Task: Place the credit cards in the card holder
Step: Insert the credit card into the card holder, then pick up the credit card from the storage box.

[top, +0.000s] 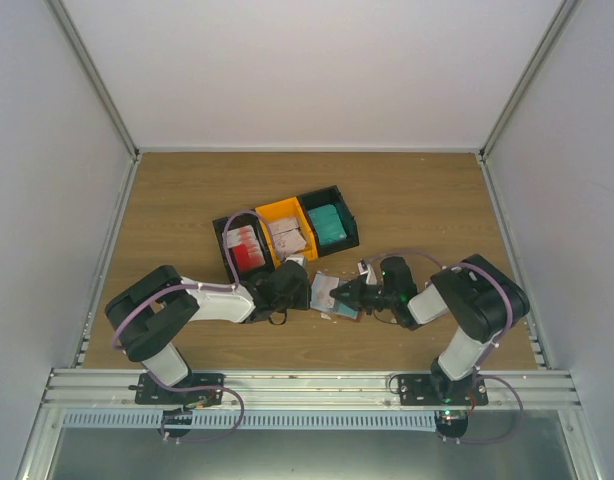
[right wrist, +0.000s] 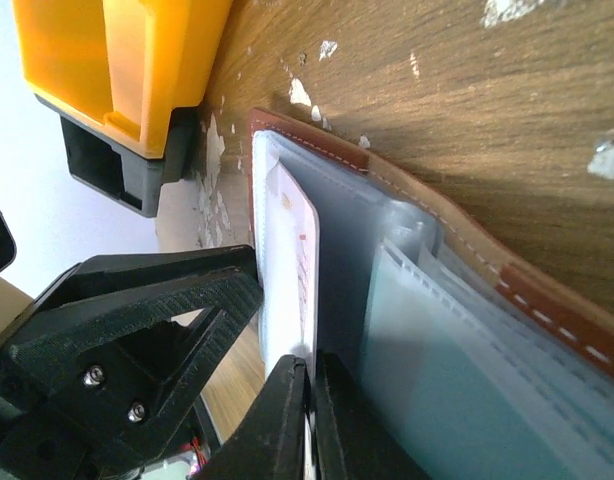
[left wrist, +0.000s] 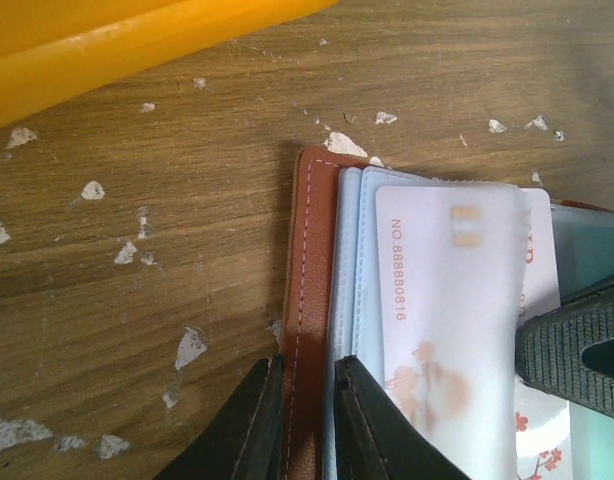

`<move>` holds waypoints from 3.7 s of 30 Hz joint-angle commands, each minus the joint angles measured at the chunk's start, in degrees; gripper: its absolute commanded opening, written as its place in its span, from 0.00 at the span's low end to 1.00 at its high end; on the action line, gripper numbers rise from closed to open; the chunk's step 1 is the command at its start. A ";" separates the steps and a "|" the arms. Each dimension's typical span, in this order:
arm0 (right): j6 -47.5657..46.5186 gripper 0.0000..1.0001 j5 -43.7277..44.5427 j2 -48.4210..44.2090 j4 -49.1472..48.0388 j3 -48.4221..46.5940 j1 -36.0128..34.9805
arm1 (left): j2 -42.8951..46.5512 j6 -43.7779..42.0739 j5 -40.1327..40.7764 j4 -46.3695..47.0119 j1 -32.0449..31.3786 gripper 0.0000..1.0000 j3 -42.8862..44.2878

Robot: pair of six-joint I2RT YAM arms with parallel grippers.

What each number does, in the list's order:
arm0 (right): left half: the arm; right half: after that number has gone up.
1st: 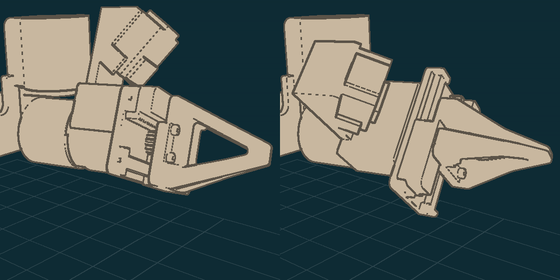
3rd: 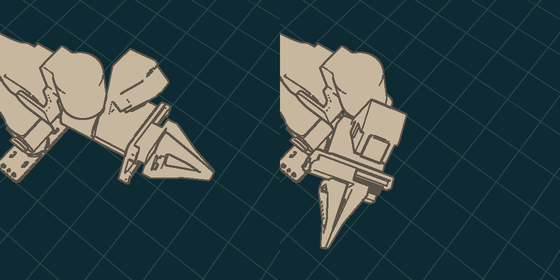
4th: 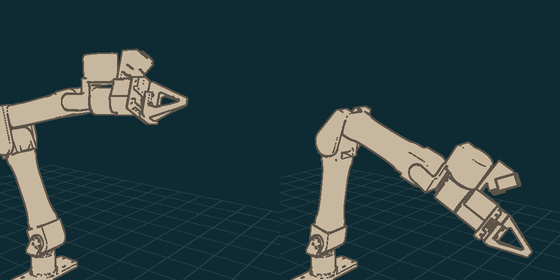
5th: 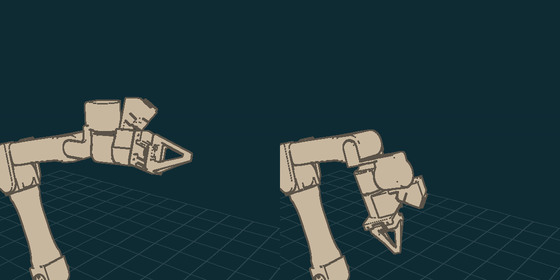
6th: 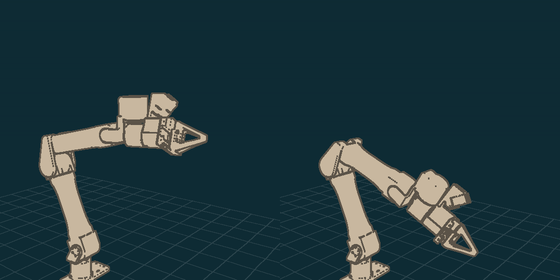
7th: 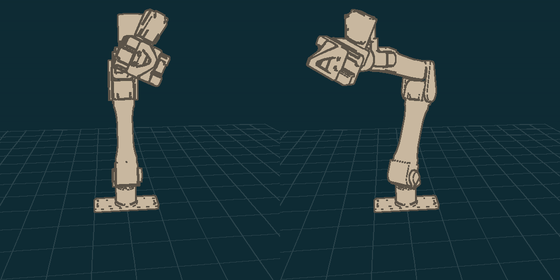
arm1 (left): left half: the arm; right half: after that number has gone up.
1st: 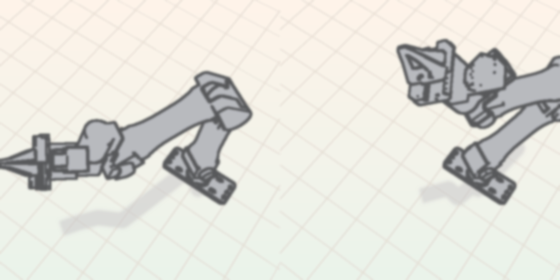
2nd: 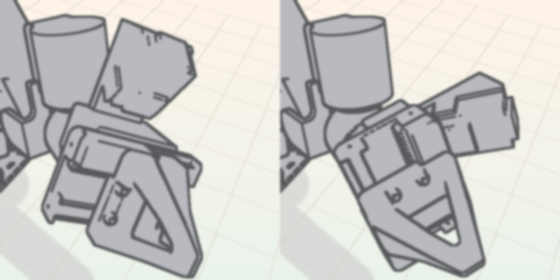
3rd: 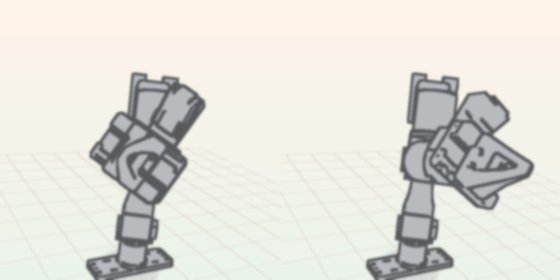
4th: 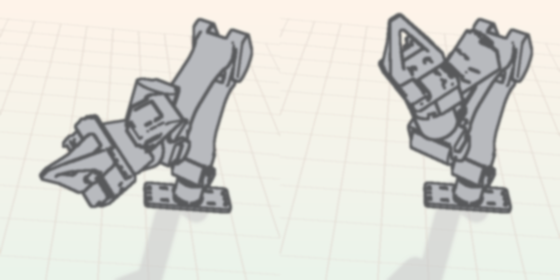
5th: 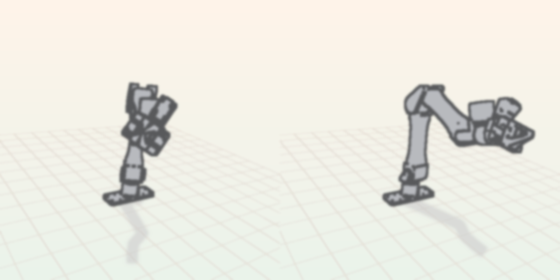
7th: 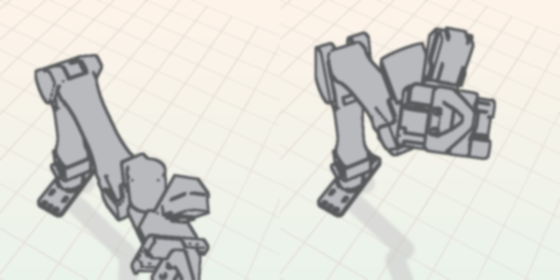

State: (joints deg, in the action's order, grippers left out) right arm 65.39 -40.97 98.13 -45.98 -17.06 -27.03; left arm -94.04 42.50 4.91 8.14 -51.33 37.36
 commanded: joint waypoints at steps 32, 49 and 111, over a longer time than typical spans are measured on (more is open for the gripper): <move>-15.27 0.68 23.49 -22.75 42.65 -9.00 -7.83 | 3.07 0.74 -9.57 4.26 -1.75 0.20 -4.81; -21.88 0.66 27.00 -16.96 52.72 -14.93 -8.45 | 2.46 1.63 -11.27 5.58 -1.75 0.28 -4.55; -29.32 0.64 29.90 -37.29 57.50 -17.33 -4.70 | -6.23 -53.93 -15.30 -42.01 19.45 0.51 43.19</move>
State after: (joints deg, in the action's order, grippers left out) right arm 36.49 -9.43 60.25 13.89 -35.44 -32.12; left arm -96.68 -8.86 -5.85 -32.73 -33.41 76.38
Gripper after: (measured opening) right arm 0.646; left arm 0.529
